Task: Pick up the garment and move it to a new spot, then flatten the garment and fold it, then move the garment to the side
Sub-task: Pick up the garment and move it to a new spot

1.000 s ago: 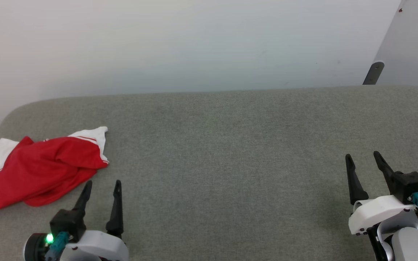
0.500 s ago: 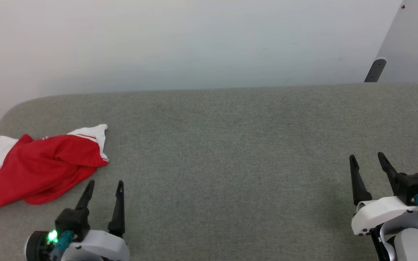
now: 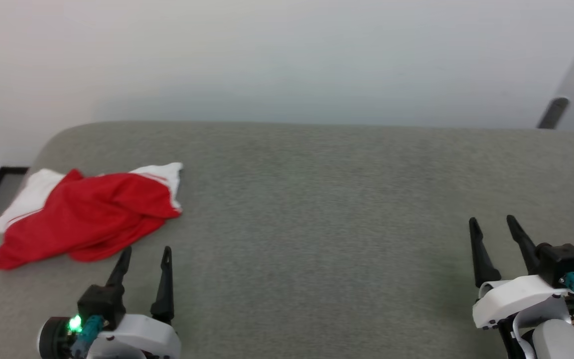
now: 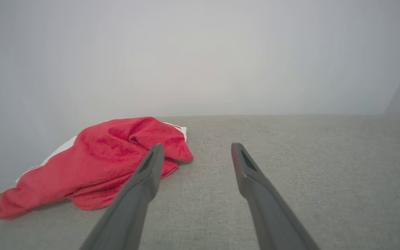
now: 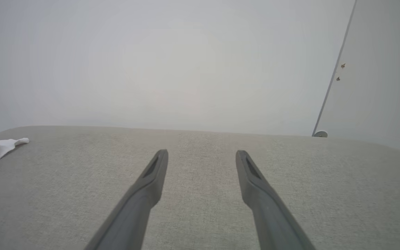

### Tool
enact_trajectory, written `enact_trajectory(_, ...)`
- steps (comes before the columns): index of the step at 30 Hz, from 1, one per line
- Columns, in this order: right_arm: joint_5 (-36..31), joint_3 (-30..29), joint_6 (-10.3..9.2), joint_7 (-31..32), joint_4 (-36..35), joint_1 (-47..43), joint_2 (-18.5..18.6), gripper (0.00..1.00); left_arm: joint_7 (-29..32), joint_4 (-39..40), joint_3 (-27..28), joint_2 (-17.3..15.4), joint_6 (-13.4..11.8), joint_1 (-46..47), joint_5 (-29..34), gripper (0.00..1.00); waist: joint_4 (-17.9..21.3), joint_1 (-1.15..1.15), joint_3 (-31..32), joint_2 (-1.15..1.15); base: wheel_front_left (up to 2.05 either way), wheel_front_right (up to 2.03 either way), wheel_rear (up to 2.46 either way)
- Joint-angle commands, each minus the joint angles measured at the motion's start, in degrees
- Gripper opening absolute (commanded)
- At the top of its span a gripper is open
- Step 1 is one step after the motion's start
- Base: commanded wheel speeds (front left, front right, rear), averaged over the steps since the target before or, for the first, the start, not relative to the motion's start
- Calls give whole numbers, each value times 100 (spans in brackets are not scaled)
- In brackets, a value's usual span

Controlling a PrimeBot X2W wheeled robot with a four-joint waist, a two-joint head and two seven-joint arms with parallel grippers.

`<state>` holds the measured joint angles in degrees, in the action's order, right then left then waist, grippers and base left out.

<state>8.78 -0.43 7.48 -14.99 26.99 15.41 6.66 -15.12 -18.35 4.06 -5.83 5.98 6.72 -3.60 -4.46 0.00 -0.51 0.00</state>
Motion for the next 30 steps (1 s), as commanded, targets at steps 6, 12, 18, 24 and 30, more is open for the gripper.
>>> enact_trajectory(6,168,290,2,-17,0,-41,-25,100,-4,62,13,87,-99,-120,21,100,-1234,0,103,0,0,0,0)
enact_trajectory(12,321,553,2,-16,58,35,-77,100,-4,87,82,117,-182,-227,46,100,-2050,0,197,0,0,0,0)
enact_trajectory(18,481,999,2,-17,158,238,-193,100,-4,230,235,147,-302,-401,-17,100,-2490,0,170,0,0,0,0)
enact_trajectory(24,698,1527,2,-17,374,619,-284,100,-4,542,448,227,-502,-602,-180,100,-2583,0,30,0,0,0,0)
enact_trajectory(30,876,1900,2,-17,550,870,-319,100,-4,714,552,265,-550,-753,-301,100,-2608,0,-24,0,0,0,0)
